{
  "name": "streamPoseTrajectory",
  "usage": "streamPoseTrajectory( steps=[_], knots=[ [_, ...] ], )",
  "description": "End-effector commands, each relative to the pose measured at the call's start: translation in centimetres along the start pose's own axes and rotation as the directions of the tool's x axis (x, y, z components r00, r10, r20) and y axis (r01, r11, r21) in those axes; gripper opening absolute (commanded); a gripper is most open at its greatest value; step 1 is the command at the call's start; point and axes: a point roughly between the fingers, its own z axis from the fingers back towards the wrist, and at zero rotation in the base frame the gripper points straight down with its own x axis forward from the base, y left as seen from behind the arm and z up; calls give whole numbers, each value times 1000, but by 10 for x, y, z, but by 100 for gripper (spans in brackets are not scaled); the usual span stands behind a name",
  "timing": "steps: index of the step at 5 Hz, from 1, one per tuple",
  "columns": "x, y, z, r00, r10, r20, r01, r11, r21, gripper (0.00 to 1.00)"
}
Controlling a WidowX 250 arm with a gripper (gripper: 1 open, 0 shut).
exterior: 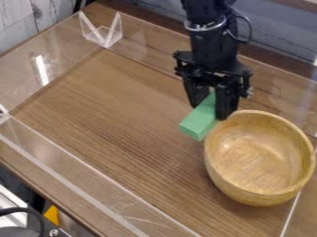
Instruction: Remove the green block from inside the brown bowl and put it on the table
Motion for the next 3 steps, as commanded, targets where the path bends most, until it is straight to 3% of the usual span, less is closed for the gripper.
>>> streamPoseTrajectory(
  steps=[1,3],
  knots=[
    [5,3,6,999,6,41,-6,1000,1,0],
    [7,5,1,999,2,45,-2,1000,2,0]
  ],
)
